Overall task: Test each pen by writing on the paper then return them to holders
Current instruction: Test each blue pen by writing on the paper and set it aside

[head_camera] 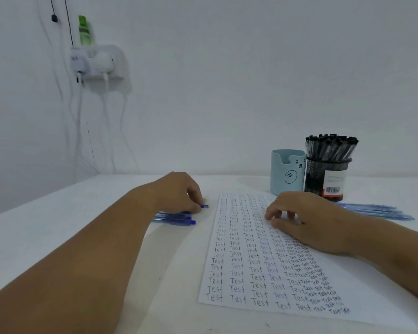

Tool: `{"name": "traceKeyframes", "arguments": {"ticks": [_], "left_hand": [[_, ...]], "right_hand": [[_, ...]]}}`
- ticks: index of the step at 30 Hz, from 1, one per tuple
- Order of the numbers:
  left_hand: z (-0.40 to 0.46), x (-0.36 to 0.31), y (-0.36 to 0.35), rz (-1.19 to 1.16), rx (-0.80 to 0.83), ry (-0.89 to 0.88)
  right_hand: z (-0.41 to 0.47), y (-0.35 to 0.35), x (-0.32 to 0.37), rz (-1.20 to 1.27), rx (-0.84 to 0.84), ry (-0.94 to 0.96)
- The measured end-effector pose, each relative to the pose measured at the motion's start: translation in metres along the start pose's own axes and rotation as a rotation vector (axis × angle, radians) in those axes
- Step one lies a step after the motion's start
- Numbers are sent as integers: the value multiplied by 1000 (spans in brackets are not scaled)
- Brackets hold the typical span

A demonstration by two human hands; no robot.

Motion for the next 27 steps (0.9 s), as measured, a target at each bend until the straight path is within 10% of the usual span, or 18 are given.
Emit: {"name": "traceKeyframes", "arguments": {"ticks": [9,16,21,27], "left_hand": [[-4,-17,47,-201,-599,-134],[-22,-12,70,-918,-1166,-157],[0,2,30,-1851,-1086,56],[4,-15,16,-2096,-970,30]], "right_hand": [[1,0,-3,18,7,-16],[1,-1,-3,18,9,-19],[1,-2,-4,20,21,-30],[2,-2,-4,22,13,-39]]}}
Point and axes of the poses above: each hand's wrist, its own z-axis towards the middle knuckle, its own y-axis out of the back of the hand, x = y × z, the point moved 7 cm from there along z, towards the middle knuckle, and after that the axes turned 14 degrees about -y, right-handed, at the moved point
